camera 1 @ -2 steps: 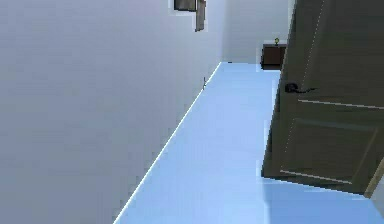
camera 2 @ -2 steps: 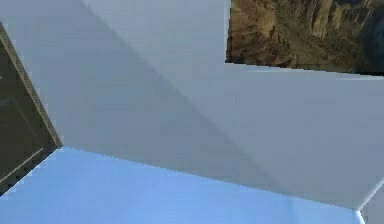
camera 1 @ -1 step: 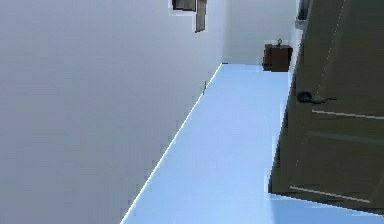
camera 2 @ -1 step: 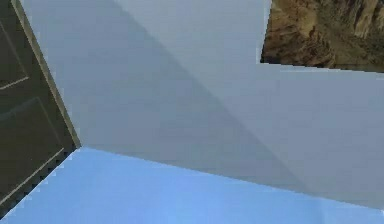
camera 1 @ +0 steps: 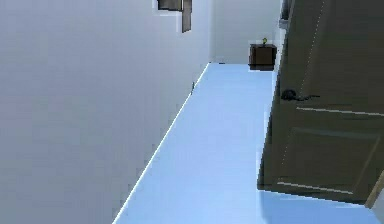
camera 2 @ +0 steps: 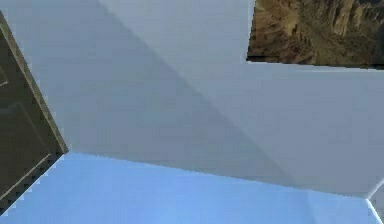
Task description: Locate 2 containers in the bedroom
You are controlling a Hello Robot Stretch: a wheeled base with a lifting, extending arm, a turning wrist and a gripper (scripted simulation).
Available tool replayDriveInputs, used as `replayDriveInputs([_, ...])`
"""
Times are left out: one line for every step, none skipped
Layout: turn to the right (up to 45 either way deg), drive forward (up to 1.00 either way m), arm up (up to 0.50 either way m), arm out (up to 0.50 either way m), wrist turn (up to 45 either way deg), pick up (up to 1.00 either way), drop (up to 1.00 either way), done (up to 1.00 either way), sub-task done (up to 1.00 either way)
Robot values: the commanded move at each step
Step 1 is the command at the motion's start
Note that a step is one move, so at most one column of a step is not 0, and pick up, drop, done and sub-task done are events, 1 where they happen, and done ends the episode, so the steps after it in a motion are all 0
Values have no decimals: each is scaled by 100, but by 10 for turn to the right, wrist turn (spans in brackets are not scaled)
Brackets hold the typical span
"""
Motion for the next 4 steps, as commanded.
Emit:
replayDriveInputs([0, 100, 0, 0, 0, 0, 0, 0, 0])
replayDriveInputs([30, 0, 0, 0, 0, 0, 0, 0, 0])
replayDriveInputs([0, 80, 0, 0, 0, 0, 0, 0, 0])
replayDriveInputs([90, 0, 0, 0, 0, 0, 0, 0, 0])
